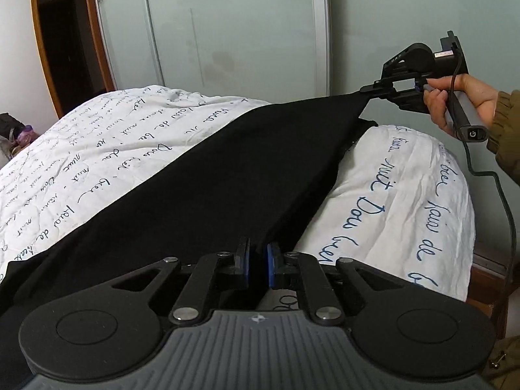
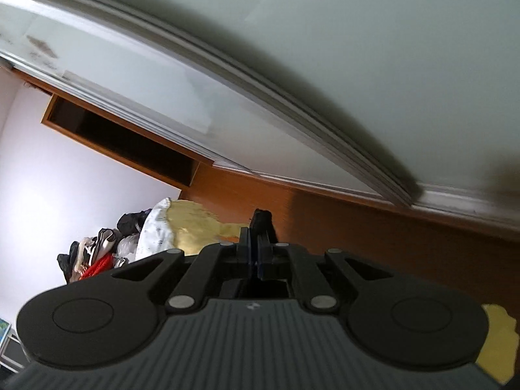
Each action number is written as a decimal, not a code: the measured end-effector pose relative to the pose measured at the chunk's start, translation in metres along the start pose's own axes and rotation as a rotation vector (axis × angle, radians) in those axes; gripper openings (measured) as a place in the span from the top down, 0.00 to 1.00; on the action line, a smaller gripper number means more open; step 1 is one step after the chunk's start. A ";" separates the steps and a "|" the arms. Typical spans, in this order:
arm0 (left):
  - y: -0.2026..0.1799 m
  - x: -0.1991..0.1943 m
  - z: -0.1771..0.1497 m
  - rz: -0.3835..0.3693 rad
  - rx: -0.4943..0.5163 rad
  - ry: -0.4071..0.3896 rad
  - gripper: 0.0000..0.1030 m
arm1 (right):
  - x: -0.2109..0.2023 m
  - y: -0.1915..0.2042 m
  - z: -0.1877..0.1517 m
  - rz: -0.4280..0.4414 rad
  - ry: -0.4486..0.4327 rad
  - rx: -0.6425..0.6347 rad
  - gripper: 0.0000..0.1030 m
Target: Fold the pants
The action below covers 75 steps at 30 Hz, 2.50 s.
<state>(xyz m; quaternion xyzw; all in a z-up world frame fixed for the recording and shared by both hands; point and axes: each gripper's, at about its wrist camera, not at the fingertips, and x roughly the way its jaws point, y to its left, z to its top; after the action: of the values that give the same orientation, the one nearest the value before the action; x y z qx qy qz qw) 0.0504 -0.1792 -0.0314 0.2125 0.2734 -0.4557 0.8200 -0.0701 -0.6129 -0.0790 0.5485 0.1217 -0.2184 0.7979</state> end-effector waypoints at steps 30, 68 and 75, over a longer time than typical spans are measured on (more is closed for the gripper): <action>0.022 -0.050 -0.015 -0.064 -0.121 -0.071 0.37 | -0.025 0.114 -0.059 0.031 -0.035 -0.532 0.48; 0.172 -0.064 -0.096 0.559 -0.414 0.087 0.23 | 0.149 0.316 -0.405 0.454 0.807 -1.376 0.78; 0.176 -0.063 -0.102 0.555 -0.449 0.085 0.21 | 0.151 0.331 -0.425 0.454 0.670 -1.498 0.99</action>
<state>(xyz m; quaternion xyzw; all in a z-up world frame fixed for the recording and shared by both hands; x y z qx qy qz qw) 0.1491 0.0082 -0.0510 0.1120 0.3323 -0.1353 0.9267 0.2407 -0.1508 -0.0284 -0.0777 0.3507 0.2590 0.8966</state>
